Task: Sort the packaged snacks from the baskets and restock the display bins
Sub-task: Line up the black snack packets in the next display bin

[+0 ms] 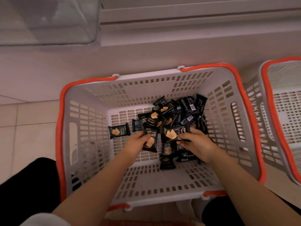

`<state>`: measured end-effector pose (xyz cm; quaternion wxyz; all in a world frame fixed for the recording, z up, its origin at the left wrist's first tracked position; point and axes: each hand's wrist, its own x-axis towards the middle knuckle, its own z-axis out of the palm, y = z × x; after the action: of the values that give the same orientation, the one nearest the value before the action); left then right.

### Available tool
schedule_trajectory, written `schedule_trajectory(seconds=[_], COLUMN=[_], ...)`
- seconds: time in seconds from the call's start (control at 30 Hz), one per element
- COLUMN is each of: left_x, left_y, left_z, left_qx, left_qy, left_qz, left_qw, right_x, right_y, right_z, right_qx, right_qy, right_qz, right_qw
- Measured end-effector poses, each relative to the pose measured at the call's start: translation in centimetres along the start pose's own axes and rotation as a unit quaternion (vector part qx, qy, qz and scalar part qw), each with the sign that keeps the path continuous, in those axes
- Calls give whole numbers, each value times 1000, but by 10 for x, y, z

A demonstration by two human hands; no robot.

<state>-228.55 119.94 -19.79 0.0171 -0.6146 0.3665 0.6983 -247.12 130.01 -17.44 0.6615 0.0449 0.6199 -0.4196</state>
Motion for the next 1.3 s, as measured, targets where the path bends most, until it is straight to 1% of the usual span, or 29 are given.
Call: schedule_trajectory(seconds=[0.07,0.13,0.2,0.27,0.33,0.4,0.47,0.53,0.57,0.6,0.63,0.67,0.7,0.73,0.77,0.8,0.83,0.87,0.93,1.0,1.03,1.07,1.1,1.13,1.17,1.2,1.23,1.27,1.3], left_x=[-6,-10,-15,-19,-25,-31,-34,-33,-31,-28,-26,-24,-23,-21,-20,-19,-17,-16,-14,-13,-13,-13,-14,-14,-15,-15,-16,-16,-17], left_y=[3,4,4,-1,-6,-12,-18,-23,-25,-28,-31,-33,-35,-37,-38,-38,-39,-39,-40,-40,-39,-38,-36,-36,-35,-35,-35,-35,-35], left_z=[-9,-14,-17,-20,-22,-23,-21,-19,-19,-20,-22,-23,-24,-25,-25,-25,-25,-26,-25,-24,-23,-22,-21,-19,-17,-15,-13,-10,-7], left_qx=[-70,-92,-49,19,62,104,163,218,238,251,256,249,235,219,203,193,186,181,164,138,130,124,117,109,104,103,106,108,111], left_qy=[15,26,18,1,-17,-61,-114,-111,-94,-74,-56,-39,-23,-10,-4,-3,-3,-4,-2,6,9,10,8,4,0,-5,-12,-18,-25], left_qz=[-33,-38,-18,21,55,71,95,111,113,107,94,79,66,57,54,53,52,48,39,31,29,30,34,38,42,43,44,47,54], left_qw=[997,995,998,1000,996,990,975,963,960,959,960,964,970,974,978,980,981,982,986,990,991,992,993,993,994,994,993,993,992], right_x=[-2,-5,-6,-6,-5,-3,-1,4,8,12,16,19,20,22,22,23,25,26,27,28,27,26,24,20,15,11,6,3,2], right_y=[2,5,9,11,15,24,34,42,43,40,37,34,32,30,30,31,33,34,33,29,27,25,24,23,21,21,21,22,25], right_z=[7,15,25,33,40,46,51,50,45,37,27,17,8,0,-7,-12,-15,-17,-17,-14,-12,-10,-7,-4,0,5,11,17,23], right_qx=[-61,-143,-220,-259,-292,-321,-292,-238,-255,-324,-423,-531,-627,-704,-761,-799,-820,-832,-846,-852,-848,-834,-802,-742,-654,-555,-468,-417,-386], right_qy=[-45,-85,-95,-81,-40,3,8,-17,-7,24,67,100,117,115,103,87,74,70,78,78,74,69,61,50,32,6,-21,-44,-63], right_qz=[16,20,9,-19,-61,-101,-105,-82,-81,-94,-113,-133,-145,-144,-131,-118,-107,-96,-89,-97,-105,-119,-130,-132,-121,-97,-69,-46,-31], right_qw=[997,986,971,962,954,942,951,968,964,941,897,831,756,686,627,584,557,541,519,508,514,535,580,656,746,826,881,907,920])
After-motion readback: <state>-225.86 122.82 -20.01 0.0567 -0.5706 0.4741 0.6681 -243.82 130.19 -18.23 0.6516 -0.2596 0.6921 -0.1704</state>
